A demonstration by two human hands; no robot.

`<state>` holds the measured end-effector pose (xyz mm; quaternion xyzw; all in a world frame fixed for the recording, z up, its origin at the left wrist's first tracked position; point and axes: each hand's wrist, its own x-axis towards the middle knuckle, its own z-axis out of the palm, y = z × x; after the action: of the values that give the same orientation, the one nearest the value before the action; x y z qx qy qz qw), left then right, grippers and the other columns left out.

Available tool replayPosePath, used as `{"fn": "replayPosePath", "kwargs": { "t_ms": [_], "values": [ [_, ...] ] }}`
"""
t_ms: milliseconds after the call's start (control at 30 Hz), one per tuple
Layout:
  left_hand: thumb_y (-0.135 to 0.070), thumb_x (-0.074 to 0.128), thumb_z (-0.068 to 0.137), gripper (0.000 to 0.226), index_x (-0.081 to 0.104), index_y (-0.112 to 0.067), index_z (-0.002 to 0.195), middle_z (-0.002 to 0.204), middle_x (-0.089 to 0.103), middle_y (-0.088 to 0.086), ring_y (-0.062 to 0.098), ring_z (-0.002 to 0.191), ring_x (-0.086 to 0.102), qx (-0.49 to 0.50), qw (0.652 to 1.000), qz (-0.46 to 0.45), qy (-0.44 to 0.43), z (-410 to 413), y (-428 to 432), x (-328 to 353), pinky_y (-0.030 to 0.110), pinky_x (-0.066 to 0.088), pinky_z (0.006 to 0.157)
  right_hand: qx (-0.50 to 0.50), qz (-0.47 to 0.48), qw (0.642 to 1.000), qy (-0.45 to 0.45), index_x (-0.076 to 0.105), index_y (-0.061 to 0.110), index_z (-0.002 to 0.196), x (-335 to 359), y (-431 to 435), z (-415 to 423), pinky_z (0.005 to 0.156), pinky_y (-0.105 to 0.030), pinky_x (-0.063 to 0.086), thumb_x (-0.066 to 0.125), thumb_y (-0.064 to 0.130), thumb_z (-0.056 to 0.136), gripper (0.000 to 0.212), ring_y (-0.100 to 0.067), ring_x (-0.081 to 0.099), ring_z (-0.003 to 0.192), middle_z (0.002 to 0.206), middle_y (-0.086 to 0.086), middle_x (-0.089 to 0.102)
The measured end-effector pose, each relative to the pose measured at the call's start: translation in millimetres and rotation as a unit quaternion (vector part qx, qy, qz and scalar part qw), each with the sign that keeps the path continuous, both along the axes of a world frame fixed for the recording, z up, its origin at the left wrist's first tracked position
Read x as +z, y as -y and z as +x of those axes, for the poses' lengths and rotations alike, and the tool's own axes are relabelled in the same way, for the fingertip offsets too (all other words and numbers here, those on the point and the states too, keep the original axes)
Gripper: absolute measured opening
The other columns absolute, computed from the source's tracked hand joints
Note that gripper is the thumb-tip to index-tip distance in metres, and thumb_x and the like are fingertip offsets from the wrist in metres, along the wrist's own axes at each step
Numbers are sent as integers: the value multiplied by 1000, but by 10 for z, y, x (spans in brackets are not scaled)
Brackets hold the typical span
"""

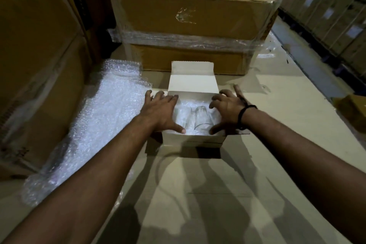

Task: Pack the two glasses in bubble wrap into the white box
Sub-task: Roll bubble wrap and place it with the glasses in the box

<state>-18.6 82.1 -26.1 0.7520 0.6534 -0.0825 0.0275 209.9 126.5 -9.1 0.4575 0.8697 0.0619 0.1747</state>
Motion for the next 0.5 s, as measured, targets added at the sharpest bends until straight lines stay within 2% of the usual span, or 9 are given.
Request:
{"fn": "replayPosePath", "kwargs": {
  "t_ms": [67, 133, 267, 367, 500],
  "values": [
    [-76, 60, 72, 109, 14, -23, 155, 160, 23, 2, 27, 148, 9, -12, 999, -8, 30, -119, 8, 87, 55, -1, 115, 5, -24, 1000, 14, 39, 33, 139, 93, -65, 83, 113, -60, -6, 53, 87, 59, 97, -21, 11, 145, 153, 8, 29],
    [-70, 64, 74, 106, 13, -23, 155, 159, 26, 3, 28, 148, 10, -18, 999, -39, 12, -120, -5, 118, 55, -2, 115, -1, -45, 998, 48, 38, 32, 142, 89, -92, 81, 112, -60, -10, 51, 88, 60, 99, -20, 6, 146, 154, 8, 27],
    [-78, 63, 67, 117, 10, -22, 154, 158, 30, 4, 32, 146, 15, -4, 998, -37, -47, 43, -32, 58, 58, 0, 114, 6, -21, 992, 128, 50, 27, 131, -100, -84, -118, 108, -66, -10, 50, 87, 61, 92, -27, 14, 143, 141, -1, 43],
    [-81, 61, 65, 120, 8, -20, 155, 158, 28, 4, 33, 146, 15, 11, 997, -43, -59, 86, -46, 33, 60, 0, 114, 4, -9, 992, 125, 53, 24, 128, -165, -61, -184, 107, -67, -9, 54, 83, 62, 89, -30, 19, 139, 134, -6, 48],
    [-77, 65, 66, 121, 7, -20, 155, 159, 26, 4, 33, 146, 14, 7, 998, -53, -41, 87, -35, 61, 59, -1, 114, 6, -8, 994, 107, 48, 23, 131, -98, -27, -118, 111, -64, -8, 50, 85, 63, 92, -26, 20, 140, 137, -4, 46]
  ]
}}
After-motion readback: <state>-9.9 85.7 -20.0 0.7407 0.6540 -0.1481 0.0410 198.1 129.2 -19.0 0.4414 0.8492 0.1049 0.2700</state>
